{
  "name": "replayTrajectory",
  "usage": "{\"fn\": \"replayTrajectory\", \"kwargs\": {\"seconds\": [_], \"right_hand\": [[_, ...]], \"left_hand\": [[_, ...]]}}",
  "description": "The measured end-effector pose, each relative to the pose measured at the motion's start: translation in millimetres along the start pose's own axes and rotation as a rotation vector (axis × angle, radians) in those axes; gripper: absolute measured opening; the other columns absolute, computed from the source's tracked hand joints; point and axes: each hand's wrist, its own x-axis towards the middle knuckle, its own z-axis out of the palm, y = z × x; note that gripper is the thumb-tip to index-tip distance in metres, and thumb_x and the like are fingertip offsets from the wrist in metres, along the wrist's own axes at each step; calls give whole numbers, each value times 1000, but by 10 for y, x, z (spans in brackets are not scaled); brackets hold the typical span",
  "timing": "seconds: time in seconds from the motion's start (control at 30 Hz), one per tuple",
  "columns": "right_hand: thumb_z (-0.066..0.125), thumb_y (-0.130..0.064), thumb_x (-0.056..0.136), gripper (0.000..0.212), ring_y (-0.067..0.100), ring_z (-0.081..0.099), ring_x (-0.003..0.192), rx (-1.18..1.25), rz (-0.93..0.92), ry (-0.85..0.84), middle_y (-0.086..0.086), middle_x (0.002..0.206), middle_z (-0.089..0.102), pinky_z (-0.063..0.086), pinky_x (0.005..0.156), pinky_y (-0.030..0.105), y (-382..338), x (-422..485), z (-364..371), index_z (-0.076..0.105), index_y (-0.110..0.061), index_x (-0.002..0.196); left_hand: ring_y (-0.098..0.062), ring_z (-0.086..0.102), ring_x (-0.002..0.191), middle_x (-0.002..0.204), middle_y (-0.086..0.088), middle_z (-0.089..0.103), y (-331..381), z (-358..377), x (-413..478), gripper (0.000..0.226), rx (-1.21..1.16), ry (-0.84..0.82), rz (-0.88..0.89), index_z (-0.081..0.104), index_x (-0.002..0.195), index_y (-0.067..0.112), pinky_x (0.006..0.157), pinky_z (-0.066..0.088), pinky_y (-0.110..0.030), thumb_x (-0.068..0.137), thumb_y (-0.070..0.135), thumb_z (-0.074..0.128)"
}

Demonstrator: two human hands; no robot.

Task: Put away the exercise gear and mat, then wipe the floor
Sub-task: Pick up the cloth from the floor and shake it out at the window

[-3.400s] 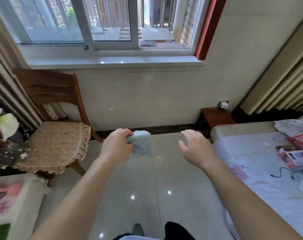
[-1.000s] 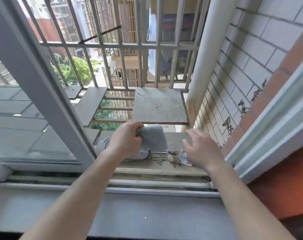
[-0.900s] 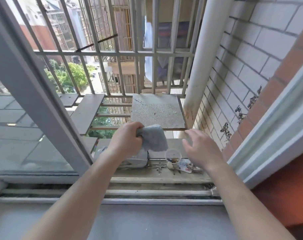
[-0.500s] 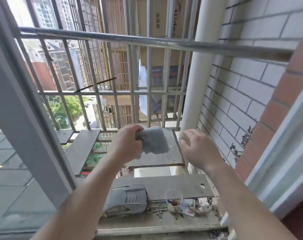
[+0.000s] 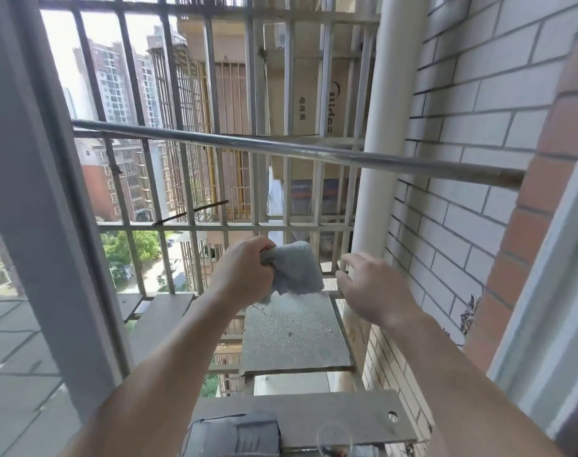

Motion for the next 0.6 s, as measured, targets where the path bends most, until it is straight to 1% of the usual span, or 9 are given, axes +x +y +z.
{"fn": "replayTrajectory", "kwargs": {"seconds": [0.07, 0.13, 0.23, 0.33, 0.43, 0.5, 0.53, 0.6], "right_hand": [[40, -34, 96, 35, 20, 52, 111, -14, 1, 14, -1, 125, 58, 42, 83, 33, -29, 24, -40, 57, -18, 120], [41, -34, 95, 33, 21, 53, 109, 11, 8, 33, 1, 121, 59, 43, 84, 34, -59, 39, -92, 58, -15, 116], [45, -35, 95, 33, 21, 53, 110, 126, 24, 63, 2, 120, 61, 42, 88, 35, -106, 48, -169, 60, -15, 115], [47, -36, 96, 33, 18, 53, 114, 238, 10, 59, 0, 123, 62, 40, 89, 30, -175, 39, -243, 61, -18, 119], [46, -34, 97, 30, 19, 58, 109, 245, -16, 59, 1, 116, 65, 44, 87, 31, -235, 32, -320, 63, -16, 115], [46, -35, 97, 29, 17, 63, 102, 285, -17, 51, -3, 109, 70, 50, 83, 30, -260, 32, -359, 65, -19, 112], [46, -37, 97, 28, 13, 65, 97, 312, -21, 41, -8, 105, 71, 52, 80, 26, -271, 35, -368, 67, -24, 111], [48, -39, 97, 26, 4, 65, 90, 359, -35, 11, -17, 99, 70, 50, 74, 18, -325, 36, -373, 68, -30, 109]], "left_hand": [[-12, 57, 78, 82, 7, 62, 14, -39, 35, 30, 4, 9, 5, 66, 88, 21, 64, 51, -27, 78, -4, 52], [-12, 58, 78, 81, 8, 63, 22, -67, 70, 30, -12, 14, 13, 65, 86, 22, 64, 49, -25, 78, -3, 52], [-10, 59, 79, 84, 9, 64, 53, -96, 104, 31, -45, 11, 26, 66, 88, 24, 65, 51, -25, 79, -2, 53], [-10, 60, 79, 85, 8, 65, 79, -115, 107, 32, -86, 16, 25, 67, 92, 25, 65, 53, -27, 79, -1, 53], [-7, 60, 79, 87, 8, 65, 89, -141, 98, 31, -130, 28, 20, 67, 98, 24, 62, 49, -21, 83, 0, 55], [-5, 62, 76, 89, 9, 65, 80, -151, 93, 30, -173, 28, 13, 64, 103, 25, 57, 54, -20, 87, 2, 57], [-6, 63, 74, 89, 9, 65, 70, -151, 91, 29, -202, 27, 10, 63, 105, 26, 56, 57, -23, 88, 3, 57], [-7, 65, 75, 90, 10, 65, 47, -145, 82, 29, -225, 31, 17, 60, 103, 30, 59, 61, -28, 90, 5, 57]]}}
